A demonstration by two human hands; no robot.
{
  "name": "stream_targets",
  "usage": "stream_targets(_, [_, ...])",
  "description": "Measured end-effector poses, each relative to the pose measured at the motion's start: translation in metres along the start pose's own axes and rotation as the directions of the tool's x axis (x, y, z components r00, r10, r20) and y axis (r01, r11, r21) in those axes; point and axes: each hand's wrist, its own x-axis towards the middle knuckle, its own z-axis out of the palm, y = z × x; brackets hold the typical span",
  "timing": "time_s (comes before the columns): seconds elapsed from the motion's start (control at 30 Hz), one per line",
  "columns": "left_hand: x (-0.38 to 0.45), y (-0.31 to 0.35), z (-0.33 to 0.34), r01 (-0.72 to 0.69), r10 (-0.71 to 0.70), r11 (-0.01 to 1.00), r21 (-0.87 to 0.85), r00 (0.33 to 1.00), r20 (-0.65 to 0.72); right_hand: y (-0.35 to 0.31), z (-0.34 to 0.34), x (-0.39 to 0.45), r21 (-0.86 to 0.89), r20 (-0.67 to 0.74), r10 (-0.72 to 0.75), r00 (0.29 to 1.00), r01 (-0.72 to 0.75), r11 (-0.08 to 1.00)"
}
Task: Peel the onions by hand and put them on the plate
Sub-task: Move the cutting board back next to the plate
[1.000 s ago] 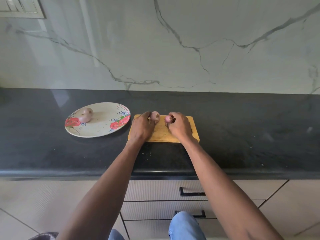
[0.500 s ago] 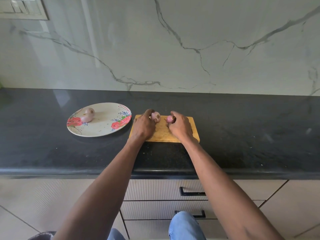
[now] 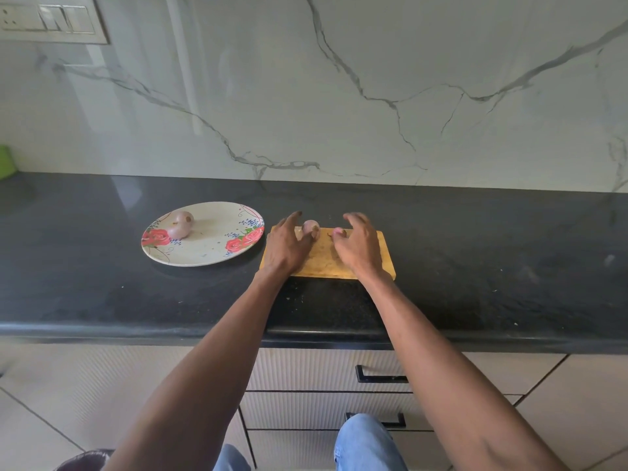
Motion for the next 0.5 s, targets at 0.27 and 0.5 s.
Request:
stream_targets(0.27, [-0.023,-0.058,-0.085,-0.02,-0.017,0.997,-0.074,0.883,-0.469,-0.072,0.05,0.004,0.252,-0.04,-0.216,0.976,0.219,0.943])
stream_targets(0.5, [-0.016,-0.137,-0.172,0.313,-0.267,0.949,0.025,0.847,-0.46,-0.149,0.145,0.017,0.232,0.342,-0.305,0.889,0.235,0.944])
